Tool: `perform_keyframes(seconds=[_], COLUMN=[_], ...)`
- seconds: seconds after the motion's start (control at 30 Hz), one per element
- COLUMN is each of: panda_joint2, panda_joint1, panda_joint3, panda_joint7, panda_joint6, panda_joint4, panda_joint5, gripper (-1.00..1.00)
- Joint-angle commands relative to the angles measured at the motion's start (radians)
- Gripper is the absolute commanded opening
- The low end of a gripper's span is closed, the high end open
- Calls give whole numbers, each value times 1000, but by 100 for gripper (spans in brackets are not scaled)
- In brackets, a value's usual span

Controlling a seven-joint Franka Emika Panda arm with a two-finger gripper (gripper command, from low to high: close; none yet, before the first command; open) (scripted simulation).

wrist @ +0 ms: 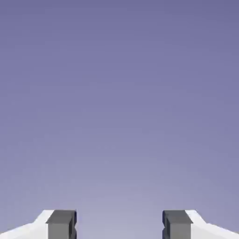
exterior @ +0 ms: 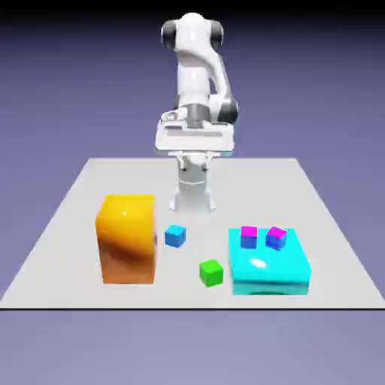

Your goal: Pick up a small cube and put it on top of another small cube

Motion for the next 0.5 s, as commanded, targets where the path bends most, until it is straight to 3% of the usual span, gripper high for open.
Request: perform_keyframes(seconds=[0.0, 0.47], panda_joint2=[22, 321], panda_joint1=[-6, -90], panda_joint3=[-1, -11], panda_joint7=[-31, -463], panda_joint6=[-28, -410], panda_joint4=[-16, -240], panda_joint5=[-44, -649], gripper=[0, 0])
